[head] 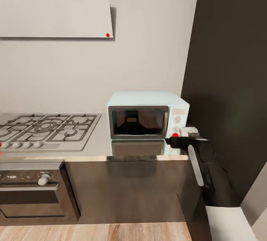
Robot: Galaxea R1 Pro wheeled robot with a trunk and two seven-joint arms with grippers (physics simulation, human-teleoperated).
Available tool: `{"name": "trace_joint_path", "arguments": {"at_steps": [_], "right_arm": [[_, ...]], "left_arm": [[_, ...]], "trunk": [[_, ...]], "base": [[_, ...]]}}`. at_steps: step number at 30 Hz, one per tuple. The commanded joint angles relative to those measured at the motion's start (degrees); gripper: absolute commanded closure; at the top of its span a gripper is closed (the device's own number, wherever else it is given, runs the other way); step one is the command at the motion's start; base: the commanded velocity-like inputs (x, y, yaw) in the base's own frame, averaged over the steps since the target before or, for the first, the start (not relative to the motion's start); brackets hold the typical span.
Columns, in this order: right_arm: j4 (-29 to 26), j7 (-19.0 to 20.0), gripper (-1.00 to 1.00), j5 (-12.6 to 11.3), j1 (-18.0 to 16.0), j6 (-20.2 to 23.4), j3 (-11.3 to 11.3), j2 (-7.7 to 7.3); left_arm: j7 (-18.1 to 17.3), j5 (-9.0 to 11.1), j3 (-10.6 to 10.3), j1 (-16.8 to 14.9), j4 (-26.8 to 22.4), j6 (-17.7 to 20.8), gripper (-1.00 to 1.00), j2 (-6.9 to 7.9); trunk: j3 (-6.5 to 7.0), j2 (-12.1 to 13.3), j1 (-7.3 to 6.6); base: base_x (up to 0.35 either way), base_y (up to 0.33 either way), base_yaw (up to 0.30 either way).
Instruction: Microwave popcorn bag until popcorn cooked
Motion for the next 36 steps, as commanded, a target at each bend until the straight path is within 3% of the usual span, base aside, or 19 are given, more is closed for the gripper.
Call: {"name": "trace_joint_path", "arguments": {"at_steps": [1, 5, 6, 8, 9, 14, 17, 20, 23, 27, 36], "right_arm": [[0.0, -0.1, -1.00, 0.1, -1.5, 0.2, 0.0, 0.98], [0.4, -0.5, -1.00, 0.2, -7.5, 0.2, 0.0, 5.04], [3.6, -0.7, -1.00, 0.5, -8.6, 0.2, -0.2, 8.00], [9.9, -1.1, -1.00, 0.7, -8.7, -0.8, -0.5, 8.06], [12.6, -2.0, -1.00, 0.9, -8.9, -8.9, -0.3, 8.06], [14.5, -2.7, -1.00, 0.9, -8.4, -19.2, -0.2, 7.94], [15.7, -2.7, -1.00, 2.2, -8.5, -25.3, -0.2, 7.84], [15.7, -3.0, -1.00, 3.5, -8.5, -26.8, -0.4, 7.55], [15.7, -3.7, -1.00, 3.9, -8.5, -26.8, -0.4, 6.05], [15.3, -3.9, -1.00, 5.6, -8.5, -26.1, -0.4, 5.26], [15.2, -3.8, -1.00, 6.6, -8.5, -25.0, -0.2, 5.31]], "left_arm": [[0.1, 0.5, 0.0, 0.0, -0.1, -0.1, -1.00, -0.02], [0.1, 0.5, 0.0, 0.0, -0.1, -0.1, -1.00, -0.02], [0.1, 0.5, 0.0, 0.0, -0.1, -0.1, -1.00, -0.02], [0.1, 0.5, 0.0, 0.0, -0.1, -0.1, -1.00, -0.02], [0.1, 0.5, 0.0, 0.0, -0.1, -0.1, -1.00, -0.02], [0.0, 0.5, -0.1, 0.0, -0.1, -0.1, -1.00, -0.02], [0.0, 0.5, -0.1, 0.0, -0.1, -0.1, -1.00, 0.05], [0.0, 0.5, -0.1, 0.0, -0.1, -0.1, -1.00, 0.06], [0.0, 0.6, -0.2, 0.0, -0.1, -0.1, -1.00, 0.07], [0.0, 0.7, -0.2, 0.0, -0.1, -0.1, -1.00, 0.07], [0.0, 3.2, -0.2, 0.0, -0.1, -0.1, -1.00, 0.07]], "trunk": [[-0.06, 0.0, 0.00], [-0.06, 0.0, 0.00], [-0.06, 0.0, 0.00], [-0.06, 0.0, 0.00], [-0.06, 0.0, 0.00], [-0.06, 0.0, 0.00], [-0.06, 0.0, 0.00], [-0.06, 0.0, 0.00], [-0.06, 0.0, 0.00], [-0.06, 0.0, 0.00], [-0.06, 0.0, 0.00]], "base": [[0.000, 0.000, 0.000], [0.000, 0.000, 0.000], [0.000, 0.000, 0.000], [0.000, 0.000, 0.000], [0.000, 0.000, 0.000], [0.000, 0.000, 0.000], [0.000, 0.000, 0.000], [0.000, 0.000, 0.000], [0.000, 0.000, 0.000], [0.000, 0.000, 0.000], [0.000, 0.000, 0.000]]}}
